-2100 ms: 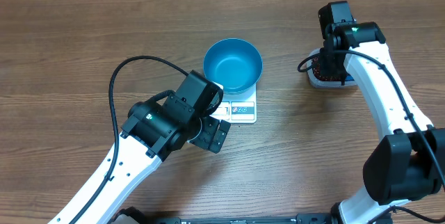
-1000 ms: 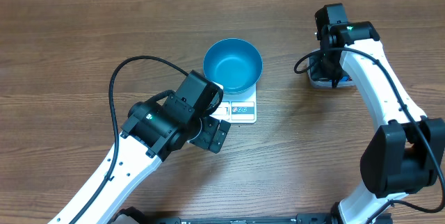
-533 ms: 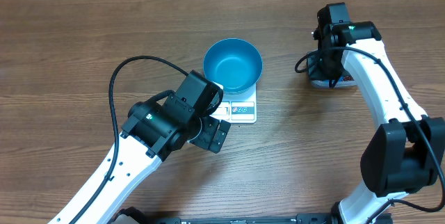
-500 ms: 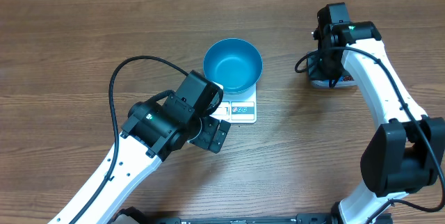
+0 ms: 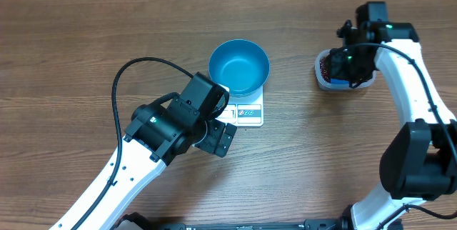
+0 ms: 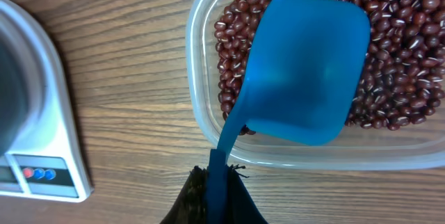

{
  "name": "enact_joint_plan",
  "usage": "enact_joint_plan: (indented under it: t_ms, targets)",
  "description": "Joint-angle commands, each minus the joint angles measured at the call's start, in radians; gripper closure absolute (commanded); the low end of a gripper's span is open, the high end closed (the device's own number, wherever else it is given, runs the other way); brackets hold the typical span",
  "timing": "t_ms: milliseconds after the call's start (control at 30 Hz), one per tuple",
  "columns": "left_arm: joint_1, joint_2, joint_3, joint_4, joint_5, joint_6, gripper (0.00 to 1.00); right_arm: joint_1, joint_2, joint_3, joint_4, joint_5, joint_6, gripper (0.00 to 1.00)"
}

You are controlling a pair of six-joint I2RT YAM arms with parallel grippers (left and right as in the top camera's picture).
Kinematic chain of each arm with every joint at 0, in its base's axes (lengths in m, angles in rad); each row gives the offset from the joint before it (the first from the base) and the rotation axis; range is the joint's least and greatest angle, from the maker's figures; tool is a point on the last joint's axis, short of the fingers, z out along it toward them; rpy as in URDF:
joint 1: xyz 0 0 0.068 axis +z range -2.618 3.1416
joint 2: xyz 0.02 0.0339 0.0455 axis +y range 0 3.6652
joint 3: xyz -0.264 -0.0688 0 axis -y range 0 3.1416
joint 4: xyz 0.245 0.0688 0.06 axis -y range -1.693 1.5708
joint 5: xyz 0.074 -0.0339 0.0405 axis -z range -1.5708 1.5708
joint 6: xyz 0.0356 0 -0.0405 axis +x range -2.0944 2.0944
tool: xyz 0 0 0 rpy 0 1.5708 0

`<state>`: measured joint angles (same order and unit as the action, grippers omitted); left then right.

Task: Scoop item into bowl and weigh 150g on scale
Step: 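Drag the scoop through the beans to fill it with the right gripper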

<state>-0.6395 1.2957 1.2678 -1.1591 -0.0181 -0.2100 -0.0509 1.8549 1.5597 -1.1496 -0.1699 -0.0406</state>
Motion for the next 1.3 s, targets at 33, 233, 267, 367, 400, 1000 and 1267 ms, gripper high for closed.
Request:
enact_joint_plan:
  t_ms: [33,233,267,367,400,1000,1267]
  targets:
    - [0.006,-0.021,0.008,0.0,0.008,-0.014,0.0,-0.033,0.01,0.013,-0.011,-0.194,-0.1,0.96]
    - [0.006,-0.021,0.008,0.0,0.008,-0.014,0.0,-0.036,0.01,0.013,-0.01,-0.216,-0.124,0.96]
    - [0.006,-0.021,0.008,0.0,0.008,-0.014,0.0,-0.036,0.01,0.013,-0.01,-0.218,-0.126,0.96]
    - [0.006,-0.021,0.008,0.0,0.008,-0.014,0.0,-0.036,0.01,0.013,-0.009,-0.227,-0.126,0.96]
    - [0.006,-0.021,0.008,0.0,0.008,-0.014,0.0,-0.036,0.01,0.013,-0.007,-0.229,-0.126,0.96]
    - [0.006,-0.021,0.008,0.0,0.008,-0.014,0.0,-0.078,0.01,0.013,-0.008,-0.296,-0.152,0.96]
    - [0.006,-0.021,0.008,0.0,0.008,-0.014,0.01,-0.187,0.01,0.012,-0.05,-0.432,-0.212,0.96]
